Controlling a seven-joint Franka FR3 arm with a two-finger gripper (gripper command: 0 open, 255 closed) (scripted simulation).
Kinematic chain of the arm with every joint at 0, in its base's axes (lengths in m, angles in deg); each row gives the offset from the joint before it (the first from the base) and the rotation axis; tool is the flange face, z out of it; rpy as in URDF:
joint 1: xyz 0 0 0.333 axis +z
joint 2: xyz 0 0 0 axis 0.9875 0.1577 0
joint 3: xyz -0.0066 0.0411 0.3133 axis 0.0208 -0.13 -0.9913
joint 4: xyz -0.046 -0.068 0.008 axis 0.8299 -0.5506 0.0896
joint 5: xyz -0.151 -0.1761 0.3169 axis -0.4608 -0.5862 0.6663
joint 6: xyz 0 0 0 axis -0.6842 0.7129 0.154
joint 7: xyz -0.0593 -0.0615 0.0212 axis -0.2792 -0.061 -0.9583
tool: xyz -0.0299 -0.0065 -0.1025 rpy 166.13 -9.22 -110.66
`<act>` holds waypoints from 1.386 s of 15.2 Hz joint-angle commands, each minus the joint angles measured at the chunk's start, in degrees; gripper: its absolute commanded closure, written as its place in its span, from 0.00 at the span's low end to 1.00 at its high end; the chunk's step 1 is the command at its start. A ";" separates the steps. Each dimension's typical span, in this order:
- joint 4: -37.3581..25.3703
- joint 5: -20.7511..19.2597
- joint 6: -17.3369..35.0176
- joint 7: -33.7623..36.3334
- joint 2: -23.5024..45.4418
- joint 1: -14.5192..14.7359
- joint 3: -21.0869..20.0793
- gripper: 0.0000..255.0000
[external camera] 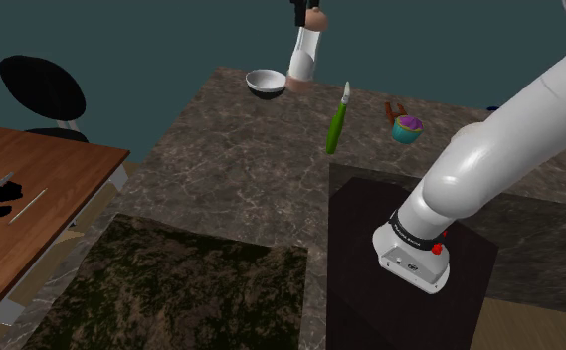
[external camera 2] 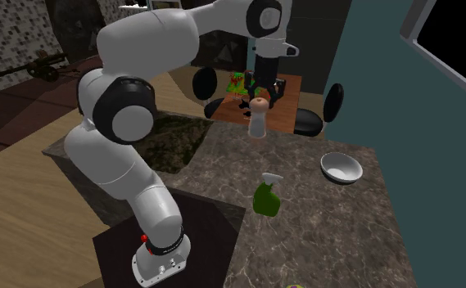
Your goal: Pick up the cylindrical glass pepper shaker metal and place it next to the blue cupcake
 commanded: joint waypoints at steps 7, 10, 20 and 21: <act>3.93 -2.67 0.68 -11.34 -3.57 -4.21 7.01 1.00; 4.11 -3.79 0.84 -15.64 -3.83 -5.80 9.74 1.00; 0.49 -6.60 1.61 -30.37 -0.59 -10.96 19.21 1.00; -0.24 -6.71 1.69 -31.89 0.09 -11.47 20.19 1.00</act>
